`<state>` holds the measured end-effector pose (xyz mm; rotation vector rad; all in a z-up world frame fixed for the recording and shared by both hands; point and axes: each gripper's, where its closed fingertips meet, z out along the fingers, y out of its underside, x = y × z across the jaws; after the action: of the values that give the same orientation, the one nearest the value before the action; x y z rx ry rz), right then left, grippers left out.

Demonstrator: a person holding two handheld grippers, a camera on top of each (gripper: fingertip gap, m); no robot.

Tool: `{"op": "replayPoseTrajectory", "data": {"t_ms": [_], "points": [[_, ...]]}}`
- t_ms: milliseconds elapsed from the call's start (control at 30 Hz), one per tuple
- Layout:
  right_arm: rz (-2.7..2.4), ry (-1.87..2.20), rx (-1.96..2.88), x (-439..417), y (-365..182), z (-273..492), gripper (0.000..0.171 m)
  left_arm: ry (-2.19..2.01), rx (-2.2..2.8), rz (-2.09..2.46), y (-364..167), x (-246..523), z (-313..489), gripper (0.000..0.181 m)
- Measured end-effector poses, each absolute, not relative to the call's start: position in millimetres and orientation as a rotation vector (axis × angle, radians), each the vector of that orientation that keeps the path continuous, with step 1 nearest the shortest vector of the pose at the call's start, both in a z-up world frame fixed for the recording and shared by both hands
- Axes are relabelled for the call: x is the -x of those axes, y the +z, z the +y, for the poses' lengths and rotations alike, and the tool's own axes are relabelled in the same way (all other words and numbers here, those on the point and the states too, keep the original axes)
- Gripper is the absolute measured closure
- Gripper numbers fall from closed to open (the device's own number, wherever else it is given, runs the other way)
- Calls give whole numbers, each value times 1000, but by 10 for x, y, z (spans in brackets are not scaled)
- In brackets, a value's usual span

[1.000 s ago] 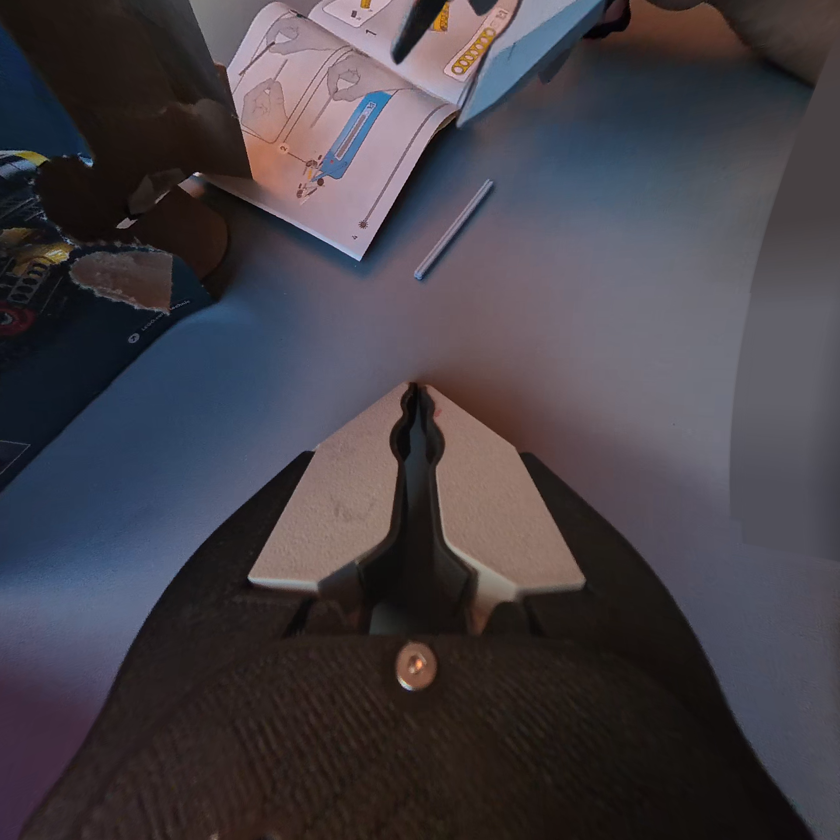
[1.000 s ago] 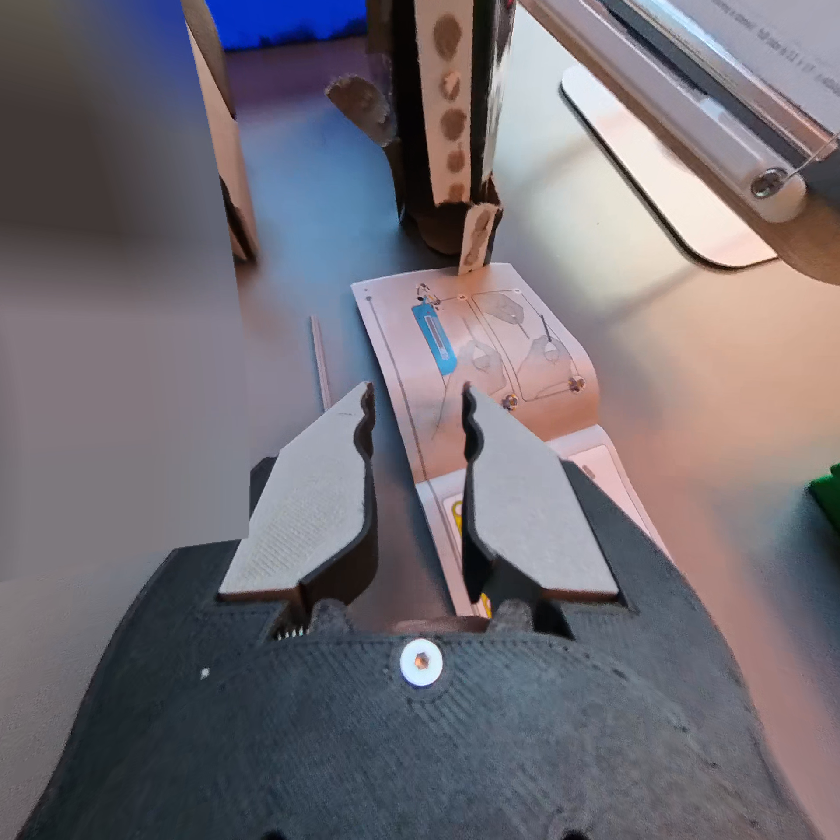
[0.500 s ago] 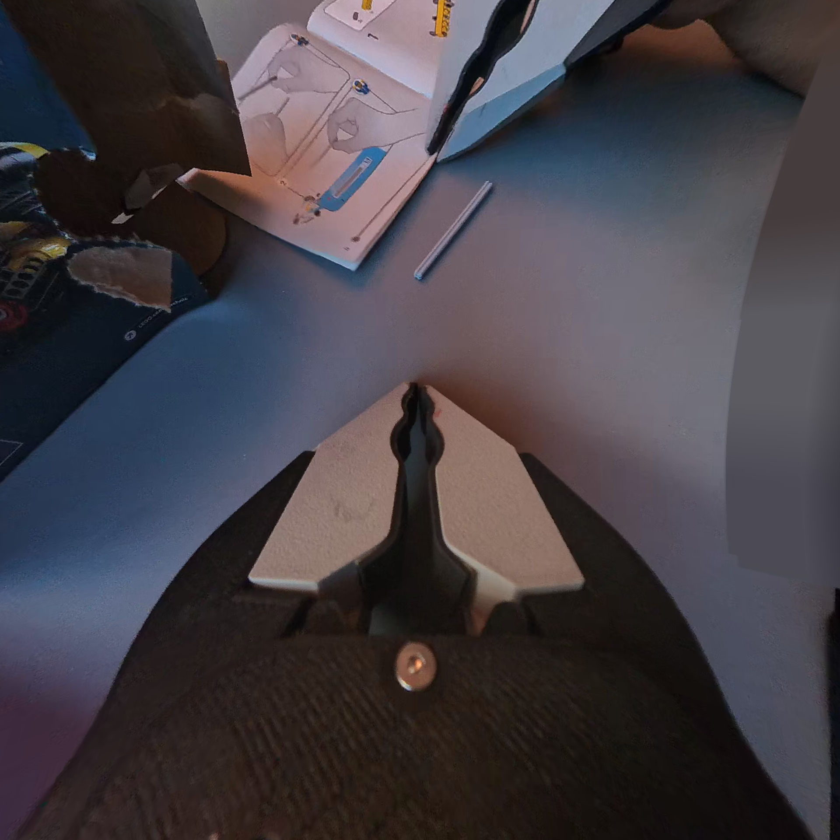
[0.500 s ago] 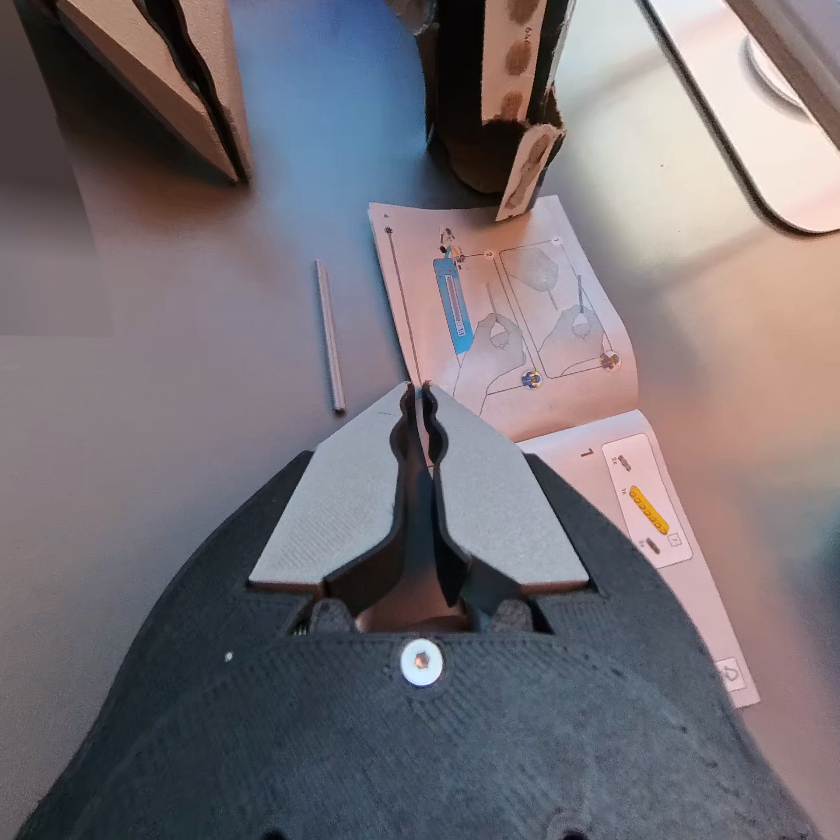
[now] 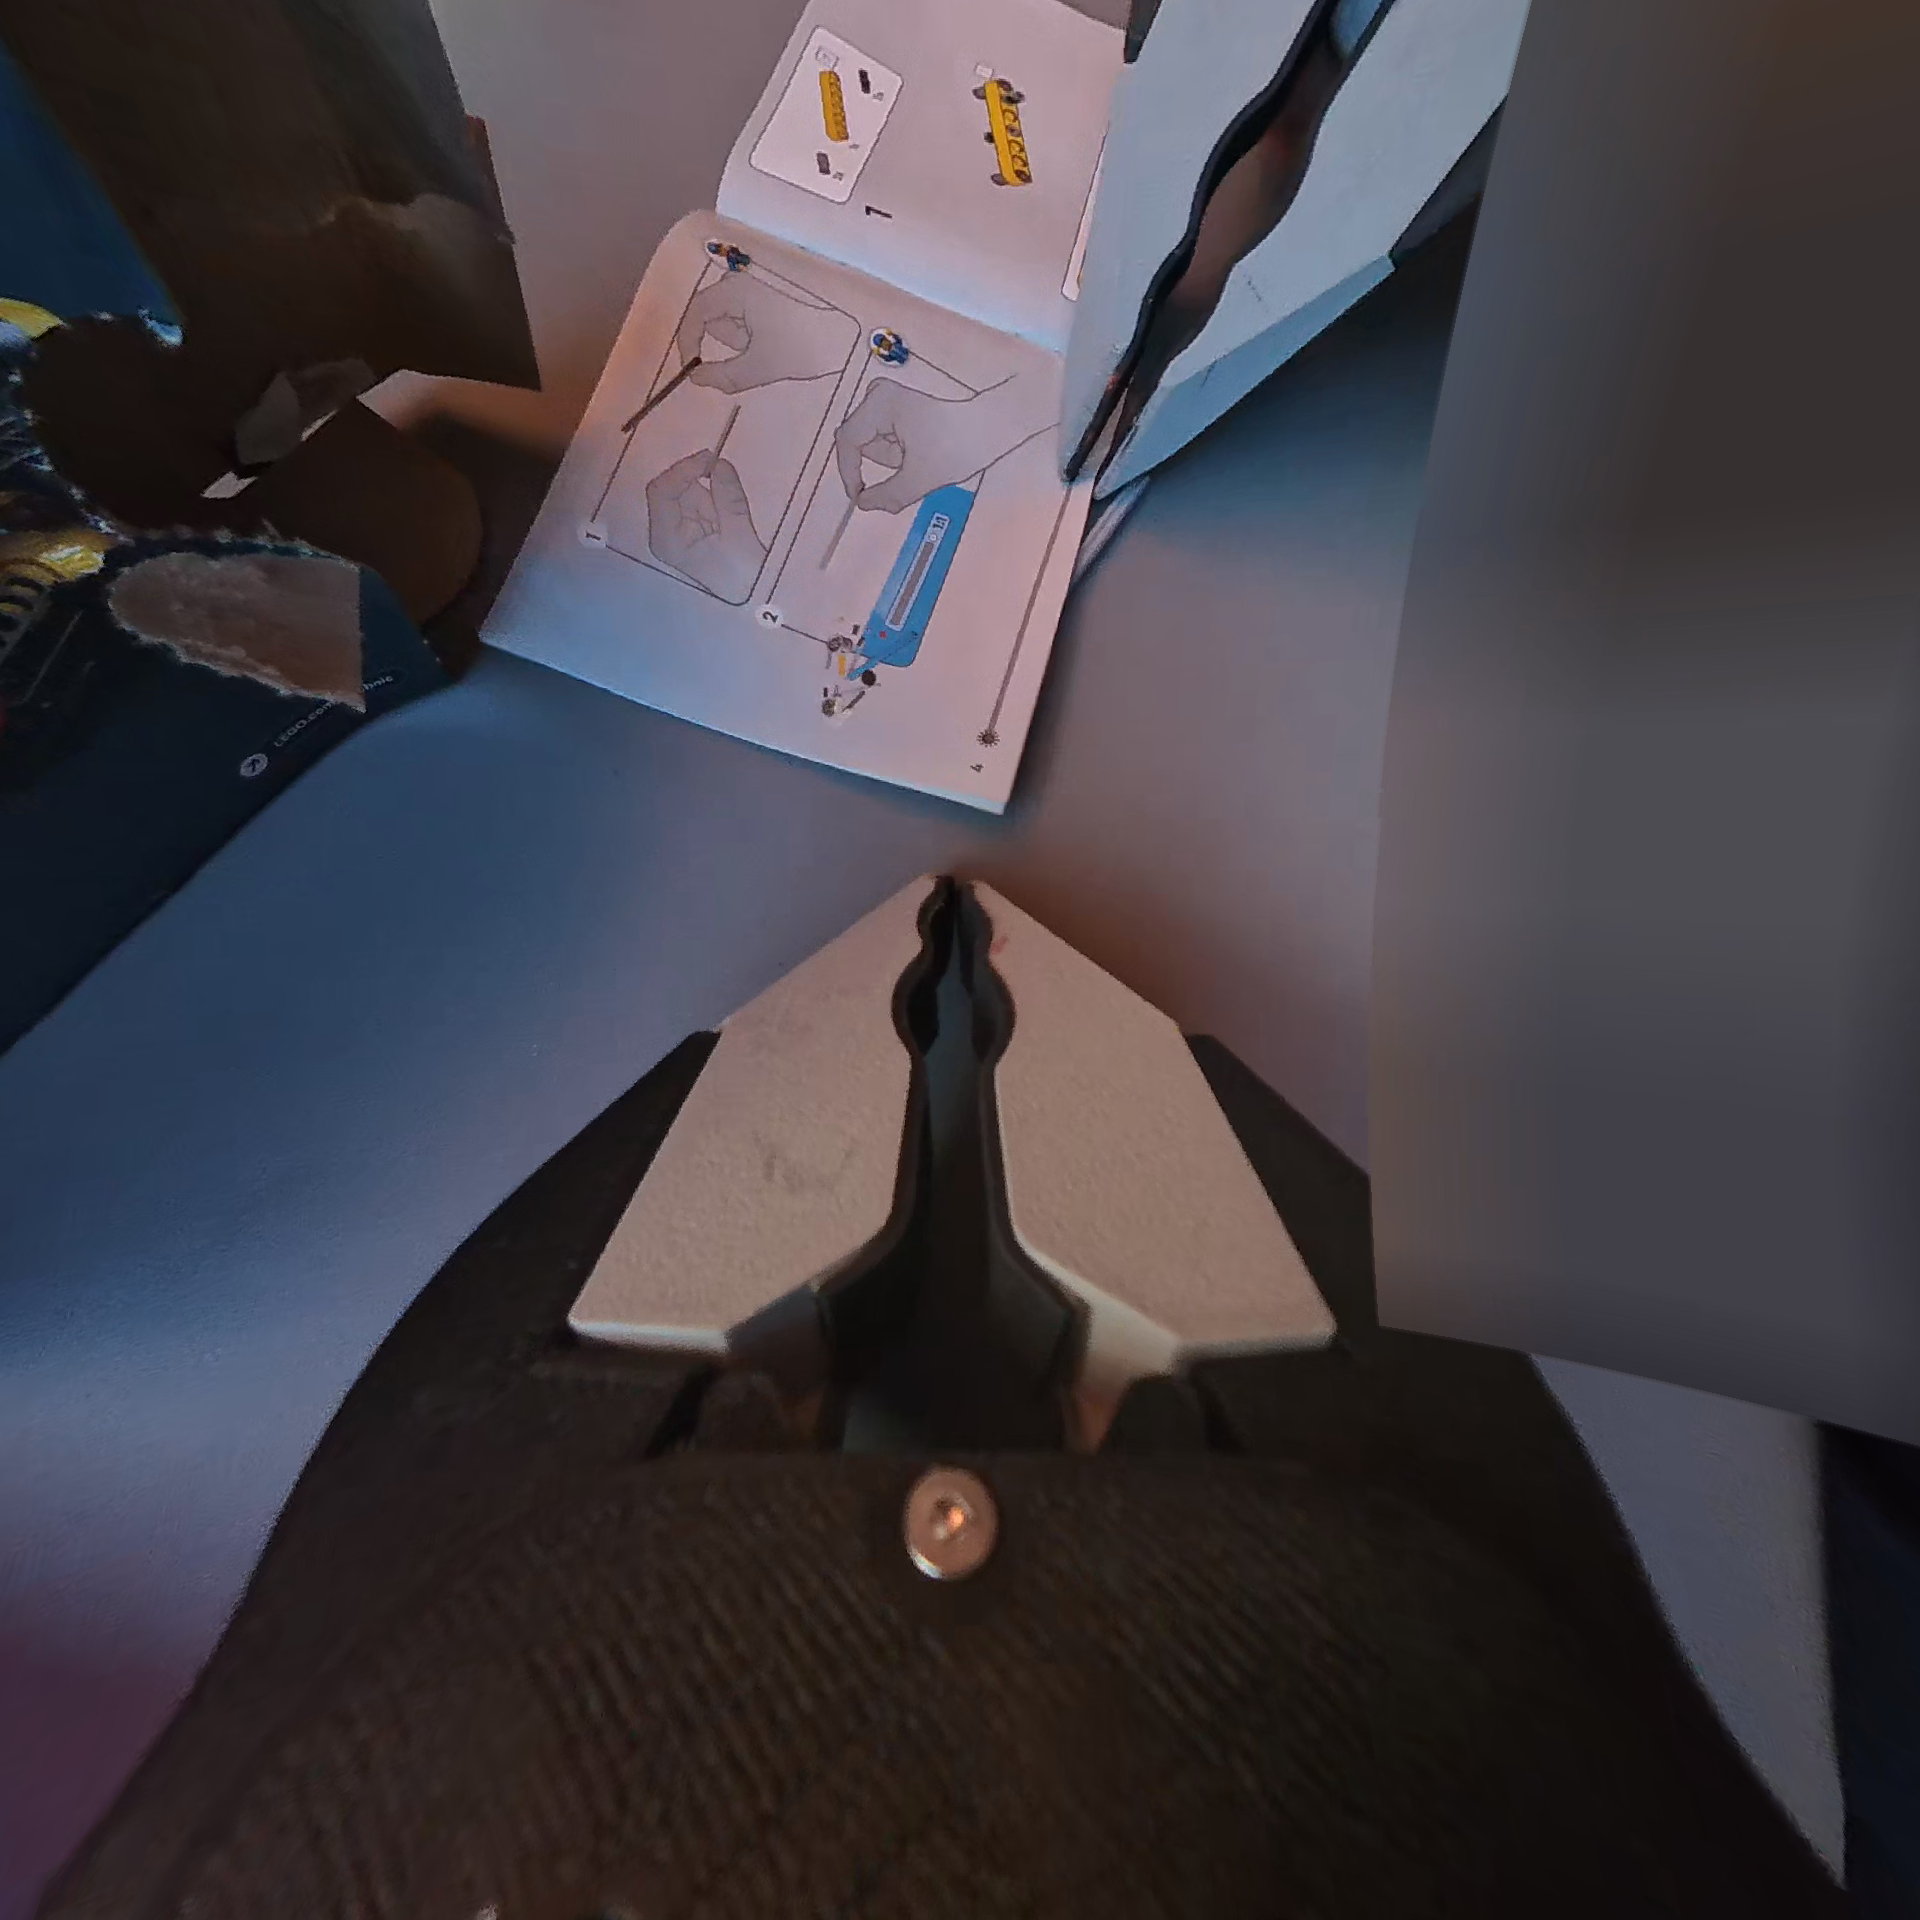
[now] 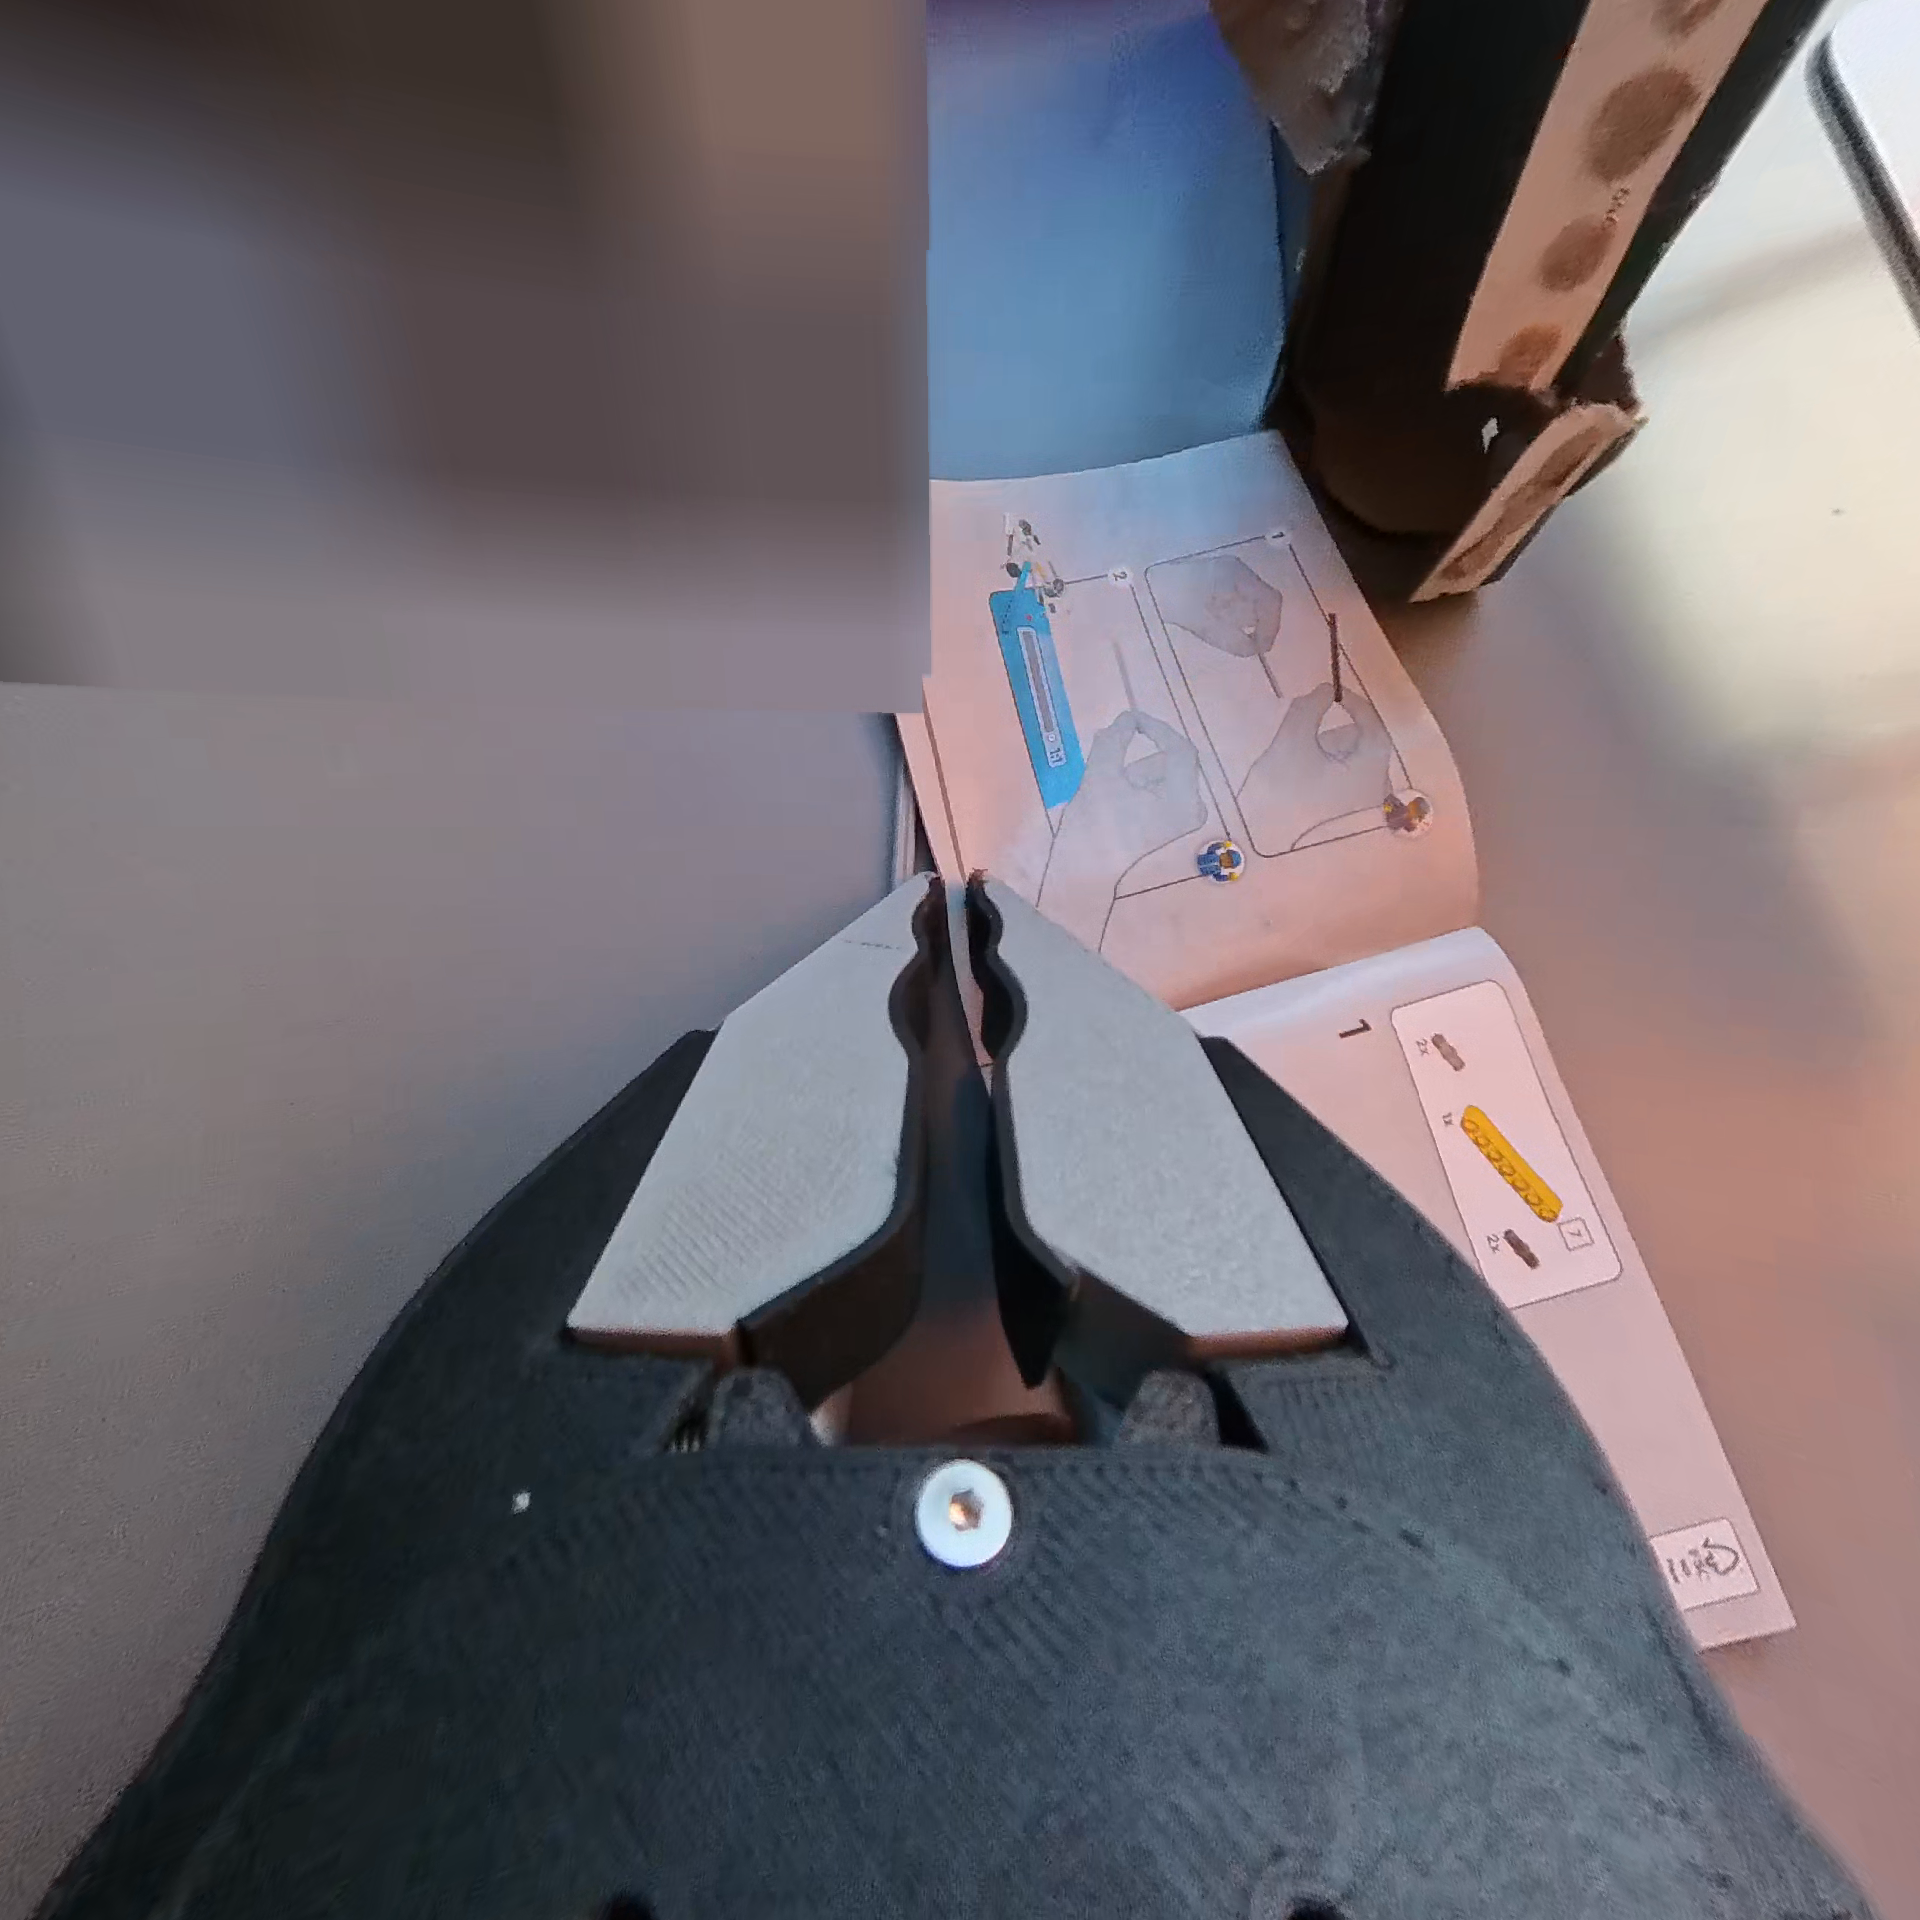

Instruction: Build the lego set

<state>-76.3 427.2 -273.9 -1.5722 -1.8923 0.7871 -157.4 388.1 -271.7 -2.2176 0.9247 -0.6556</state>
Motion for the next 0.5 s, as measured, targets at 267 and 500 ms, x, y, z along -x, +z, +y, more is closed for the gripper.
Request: {"op": "replayPoseTrajectory", "data": {"t_ms": [267,500], "points": [[-1896,808,1576,763,-2736,4258,170,-693,2228,912,-2716,1572,3876,181],[-1883,806,1588,793,-2733,4255,170,-688,2224,919,-2718,1565,3872,181]]}}
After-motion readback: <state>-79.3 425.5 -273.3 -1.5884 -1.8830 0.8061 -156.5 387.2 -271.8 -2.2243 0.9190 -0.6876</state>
